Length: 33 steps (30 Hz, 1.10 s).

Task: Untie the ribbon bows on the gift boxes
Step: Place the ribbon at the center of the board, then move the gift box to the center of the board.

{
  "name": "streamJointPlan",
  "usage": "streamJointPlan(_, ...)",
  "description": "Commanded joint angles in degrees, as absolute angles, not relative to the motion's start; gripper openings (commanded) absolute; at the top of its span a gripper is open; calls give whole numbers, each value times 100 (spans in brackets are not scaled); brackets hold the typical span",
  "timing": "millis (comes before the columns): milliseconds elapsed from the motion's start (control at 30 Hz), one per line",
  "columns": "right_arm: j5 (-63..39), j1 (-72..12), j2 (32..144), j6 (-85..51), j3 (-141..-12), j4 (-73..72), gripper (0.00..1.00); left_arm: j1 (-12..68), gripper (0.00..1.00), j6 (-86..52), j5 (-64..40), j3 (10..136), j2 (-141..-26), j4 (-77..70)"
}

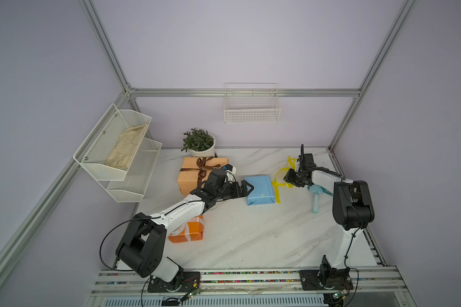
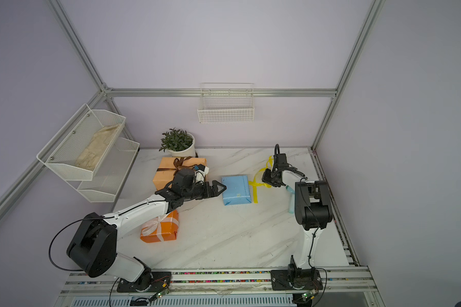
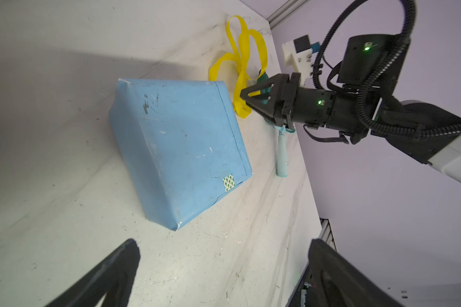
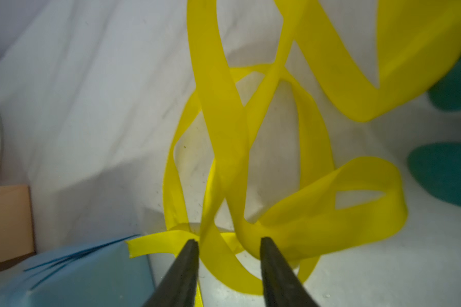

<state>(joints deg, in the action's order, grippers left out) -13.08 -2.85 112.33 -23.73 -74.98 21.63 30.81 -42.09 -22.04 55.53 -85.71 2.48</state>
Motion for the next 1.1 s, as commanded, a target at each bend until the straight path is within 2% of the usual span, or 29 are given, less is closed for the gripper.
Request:
streamJointPlan(0, -1401, -275, 10897, -2429, -7606, 2767, 97, 3013, 100, -3842, -1728, 5568, -8188, 418)
streamJointPlan(200, -1090, -290, 9634, -2459, -6966, 2628, 97, 2602, 100, -3994, -1734, 5669, -7896, 340)
streamJointPlan(367, -993, -552, 8923, -2233, -6835, 3439, 97, 2227, 100, -3955, -1683, 5709, -7741, 242)
streamJointPlan(533, -1104, -1824, 8364, -2468, -6588, 3262, 98, 1646, 100, -4008, -1676, 5749, -7635, 313)
streamJointPlan(667, -1851, -2683, 8246, -3184, -6050, 2719, 97, 1061, 100, -3968, -1627, 5774, -7479, 489)
streamJointPlan(767, -1907, -3193, 8165, -3594, -5671, 2231, 97, 626, 100, -3840, -1486, 5790, -7347, 641)
streamJointPlan(900, -1952, -3327, 8393, -3810, -5404, 1725, 97, 181, 100, -3709, -1264, 5824, -7331, 642)
streamJointPlan(1067, -1575, -3313, 9223, -3740, -5490, 1029, 97, -274, 100, -3592, -878, 5964, -7540, 645)
